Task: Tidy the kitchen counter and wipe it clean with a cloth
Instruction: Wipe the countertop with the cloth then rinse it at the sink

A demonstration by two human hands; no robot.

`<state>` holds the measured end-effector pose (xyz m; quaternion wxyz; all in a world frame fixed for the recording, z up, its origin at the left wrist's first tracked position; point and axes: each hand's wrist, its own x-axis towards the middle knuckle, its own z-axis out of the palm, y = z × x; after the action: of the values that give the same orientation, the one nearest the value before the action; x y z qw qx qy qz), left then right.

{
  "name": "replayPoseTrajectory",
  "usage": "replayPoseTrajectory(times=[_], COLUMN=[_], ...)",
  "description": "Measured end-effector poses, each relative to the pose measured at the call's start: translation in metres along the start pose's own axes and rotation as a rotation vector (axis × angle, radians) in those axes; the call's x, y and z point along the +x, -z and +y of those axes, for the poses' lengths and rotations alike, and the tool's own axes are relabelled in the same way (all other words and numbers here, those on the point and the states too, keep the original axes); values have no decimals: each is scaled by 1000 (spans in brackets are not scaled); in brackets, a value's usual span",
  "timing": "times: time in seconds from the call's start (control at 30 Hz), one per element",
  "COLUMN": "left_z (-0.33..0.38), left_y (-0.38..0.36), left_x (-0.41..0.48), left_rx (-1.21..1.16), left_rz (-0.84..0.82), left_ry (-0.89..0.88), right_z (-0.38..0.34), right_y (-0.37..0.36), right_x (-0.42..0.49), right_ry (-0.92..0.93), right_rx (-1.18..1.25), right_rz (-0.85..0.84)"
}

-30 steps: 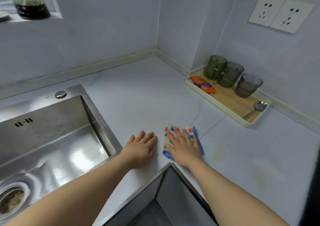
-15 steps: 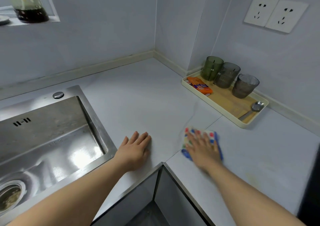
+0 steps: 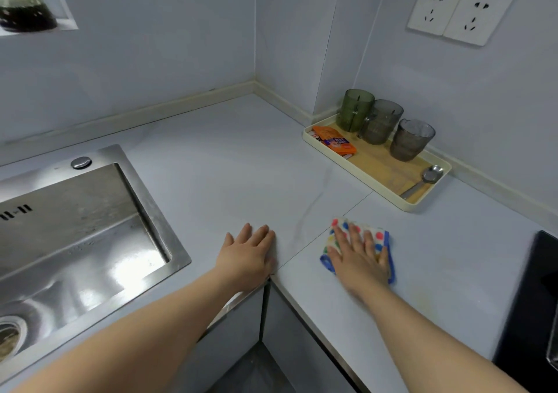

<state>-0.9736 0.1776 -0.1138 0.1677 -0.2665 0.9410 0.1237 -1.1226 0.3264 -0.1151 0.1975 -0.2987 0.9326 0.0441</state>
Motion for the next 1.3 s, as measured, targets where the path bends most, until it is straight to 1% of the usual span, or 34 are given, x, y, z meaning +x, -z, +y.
replayPoseTrajectory(times=[0.03,0.13,0.2,0.27,0.33,0.4,0.43,0.47,0.57,0.63,0.7,0.77,0.83,0.87,0.9,0.97,1.03,1.1,1.23,1.3], left_z=[1,5,5,5,4,4,4,4,5,5,8,14,21,24,26,30,35,39,59,71], left_y=[0,0,0,1,2,1,0,0,0,-1,-1,0,0,0,0,-1,-2,-1,-9,-11], left_x=[0,2,2,0,-1,-1,-1,-1,-1,-2,-3,-4,-5,-5,-4,-2,1,0,-6,-2], left_rx=[0,6,7,7,4,2,5,7,14,15,14,11,-1,-1,4,25,42,35,73,53], left_rz=[6,32,27,20,21,17,15,14,16,8,-1,-22,-36,-34,-26,-4,20,21,11,6], left_ry=[0,5,13,10,6,5,7,9,18,23,31,43,67,74,78,72,49,35,-50,-28], right_z=[-9,-41,-41,-24,-8,-7,-14,-24,-47,-34,-5,22,27,20,10,-8,-2,21,68,66], right_y=[-1,-10,-12,-6,-1,-1,-3,-5,-15,-11,-4,2,1,-2,-6,-12,-14,-10,-1,-4], right_x=[-4,-22,-23,-13,-3,-1,-4,-10,-29,-27,-16,-6,-7,-11,-17,-31,-33,-23,-9,-19], right_ry=[12,205,285,261,151,63,59,95,302,347,258,103,23,37,89,238,320,292,50,37], right_rx=[19,-1,-43,-44,-25,-4,18,32,-25,-55,-47,-22,-3,9,10,-31,-62,-71,-23,17], right_rz=[2,3,5,-5,-11,-2,-2,-6,3,-2,-29,-41,-38,-37,-34,-26,-11,-9,-20,-23])
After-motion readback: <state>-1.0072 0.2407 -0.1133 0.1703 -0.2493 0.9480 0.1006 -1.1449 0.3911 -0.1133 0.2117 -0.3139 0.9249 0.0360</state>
